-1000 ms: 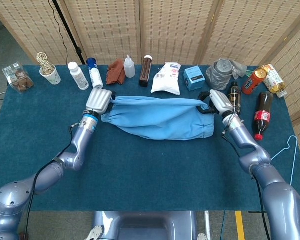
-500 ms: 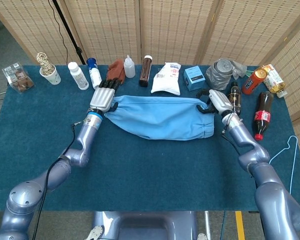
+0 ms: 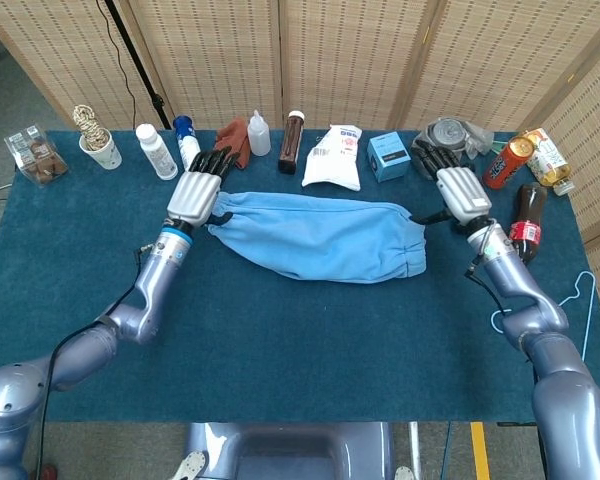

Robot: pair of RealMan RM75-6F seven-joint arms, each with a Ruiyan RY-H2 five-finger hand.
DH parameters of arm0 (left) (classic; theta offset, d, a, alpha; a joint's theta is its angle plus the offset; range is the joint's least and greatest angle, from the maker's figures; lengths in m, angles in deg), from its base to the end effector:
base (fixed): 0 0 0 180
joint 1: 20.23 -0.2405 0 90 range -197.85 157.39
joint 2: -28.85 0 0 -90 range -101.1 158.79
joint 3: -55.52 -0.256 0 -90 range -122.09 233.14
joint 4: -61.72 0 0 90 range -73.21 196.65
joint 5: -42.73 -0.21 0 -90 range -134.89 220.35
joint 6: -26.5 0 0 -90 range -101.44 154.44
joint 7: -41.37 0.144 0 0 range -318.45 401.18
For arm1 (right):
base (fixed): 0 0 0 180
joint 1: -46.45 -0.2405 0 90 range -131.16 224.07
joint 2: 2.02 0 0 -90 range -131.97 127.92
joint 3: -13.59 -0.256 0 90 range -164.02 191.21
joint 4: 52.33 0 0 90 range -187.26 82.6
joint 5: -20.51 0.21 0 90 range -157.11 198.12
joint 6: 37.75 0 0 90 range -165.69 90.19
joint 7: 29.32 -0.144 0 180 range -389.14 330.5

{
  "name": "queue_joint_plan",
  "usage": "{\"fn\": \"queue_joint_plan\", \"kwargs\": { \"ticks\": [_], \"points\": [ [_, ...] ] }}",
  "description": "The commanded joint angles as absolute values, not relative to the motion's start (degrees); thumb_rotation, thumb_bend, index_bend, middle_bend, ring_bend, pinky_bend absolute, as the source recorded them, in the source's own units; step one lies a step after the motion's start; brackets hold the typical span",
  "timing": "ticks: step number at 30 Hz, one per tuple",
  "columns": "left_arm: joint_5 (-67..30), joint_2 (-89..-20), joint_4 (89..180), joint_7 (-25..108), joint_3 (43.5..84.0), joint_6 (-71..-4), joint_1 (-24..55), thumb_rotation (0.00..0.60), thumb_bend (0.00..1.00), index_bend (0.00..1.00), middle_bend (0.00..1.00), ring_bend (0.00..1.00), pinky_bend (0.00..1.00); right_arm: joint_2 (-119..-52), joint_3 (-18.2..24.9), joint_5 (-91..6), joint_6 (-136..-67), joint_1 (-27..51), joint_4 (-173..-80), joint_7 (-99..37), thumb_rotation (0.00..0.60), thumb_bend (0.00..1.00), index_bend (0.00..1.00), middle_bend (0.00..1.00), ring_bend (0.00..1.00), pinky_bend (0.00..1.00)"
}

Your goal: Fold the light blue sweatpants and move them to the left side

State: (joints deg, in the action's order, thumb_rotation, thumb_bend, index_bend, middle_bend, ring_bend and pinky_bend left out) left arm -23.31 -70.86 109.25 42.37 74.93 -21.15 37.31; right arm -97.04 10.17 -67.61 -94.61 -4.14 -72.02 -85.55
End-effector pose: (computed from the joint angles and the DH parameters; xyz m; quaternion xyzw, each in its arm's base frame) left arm -0.1153 0.4744 0.0054 -0.6807 -0.3463 -0.4376 0.4746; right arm -0.2326 -0.4814 0.1083 0.6555 -0.3835 0.4960 0.4210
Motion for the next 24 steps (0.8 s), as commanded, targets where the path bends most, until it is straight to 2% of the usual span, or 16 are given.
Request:
{"fn": "queue_joint_plan", "kwargs": {
  "ticks": [1,5,9,11,16,24],
  "points": [
    [-22.38,-62.79,122.11,47.99,73.47,-25.73,31.7,0.6,0.2,0.0,0.0,0.0,0.0,-93.37,10.85,-68.36,-100.39,-0.58,-75.4,-79.17,0.6,0.0,0.0,0.0,0.0,0.0],
    [-19.96,-56.37,133.42,52.96,72.46,-28.83,27.43,0.6,0.19,0.0,0.0,0.0,0.0,-89.8,13.91,-71.38,-105.23,2.78,-79.69,-76.64,0.6,0.0,0.0,0.0,0.0,0.0],
    [-17.82,-49.81,143.88,57.83,70.19,-31.78,23.01,0.6,0.03,0.0,0.0,0.0,0.0,-88.52,17.14,-75.08,-111.63,6.14,-80.71,-72.06,0.6,0.0,0.0,0.0,0.0,0.0],
    [-17.36,-46.78,149.28,60.53,68.66,-35.16,20.14,0.6,0.0,0.0,0.0,0.0,0.0,-89.01,18.58,-76.68,-114.13,7.7,-79.42,-69.06,0.6,0.0,0.0,0.0,0.0,0.0],
    [-15.17,-41.13,160.09,64.11,65.66,-42.61,13.45,0.6,0.0,0.0,0.0,0.0,0.0,-90.96,20.42,-78.51,-116.18,9.72,-77.0,-67.2,0.6,0.0,0.0,0.0,0.0,0.0],
    [-15.05,-35.53,169.79,63.43,61.52,-51.03,4.65,0.6,0.0,0.0,0.0,0.0,0.0,-94.39,19.12,-78.19,-118.38,9.13,-73.62,-64.84,0.6,0.0,0.0,0.0,0.0,0.02]
  ]
}}
